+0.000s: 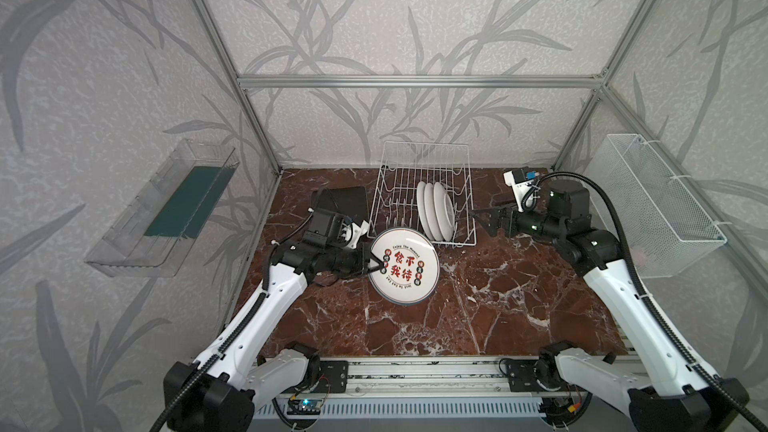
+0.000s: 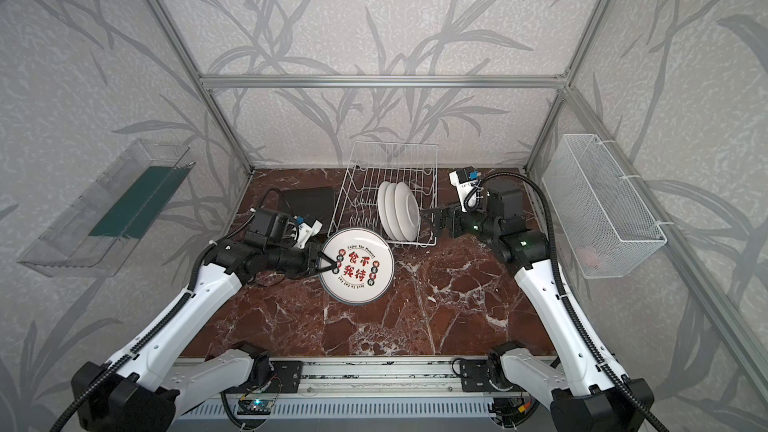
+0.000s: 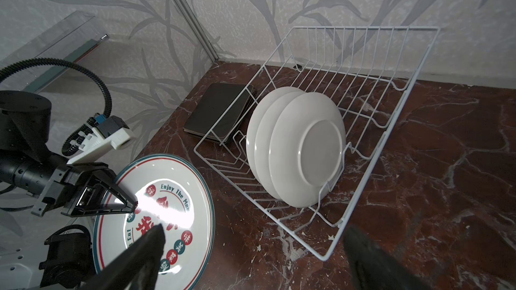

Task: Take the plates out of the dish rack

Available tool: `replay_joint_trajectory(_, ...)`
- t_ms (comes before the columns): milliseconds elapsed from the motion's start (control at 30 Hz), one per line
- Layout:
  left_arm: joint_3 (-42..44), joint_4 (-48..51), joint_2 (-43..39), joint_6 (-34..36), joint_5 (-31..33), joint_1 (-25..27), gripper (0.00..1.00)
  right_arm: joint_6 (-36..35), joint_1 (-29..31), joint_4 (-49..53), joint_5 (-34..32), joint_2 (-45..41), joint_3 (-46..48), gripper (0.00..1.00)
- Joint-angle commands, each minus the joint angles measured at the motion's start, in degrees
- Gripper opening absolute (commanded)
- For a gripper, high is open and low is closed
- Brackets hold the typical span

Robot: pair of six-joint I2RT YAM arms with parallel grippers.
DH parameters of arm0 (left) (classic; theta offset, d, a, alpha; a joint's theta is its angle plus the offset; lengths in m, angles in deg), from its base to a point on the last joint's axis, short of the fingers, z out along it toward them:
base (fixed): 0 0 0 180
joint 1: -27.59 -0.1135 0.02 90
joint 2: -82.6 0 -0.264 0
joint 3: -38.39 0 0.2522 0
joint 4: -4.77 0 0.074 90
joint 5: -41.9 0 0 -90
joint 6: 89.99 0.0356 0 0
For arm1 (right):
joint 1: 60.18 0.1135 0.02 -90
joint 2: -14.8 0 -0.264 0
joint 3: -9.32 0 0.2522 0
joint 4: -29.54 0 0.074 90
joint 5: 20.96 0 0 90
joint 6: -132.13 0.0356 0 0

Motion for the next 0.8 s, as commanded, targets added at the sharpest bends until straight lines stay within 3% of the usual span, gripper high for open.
replay_joint_trajectory(0,3.59,-0.82,-1.96,-2.32,-1.02,0.50,0.00,-0.89,-0.11,0.57,0.24,-0.24,-0.21,0.99)
replay_joint_trajectory(300,11.91,-11.05,1.35,-6.59,0.26,0.81,0.00,-1.05,-0.11,0.83,0.15,-0.01,0.27,0.99)
replay_joint_trajectory(767,15.05,-20.66,13.04,-4.44,0.07,2.65,0.06,1.27,-0.01,-1.87,2.84,0.42,0.85,0.99)
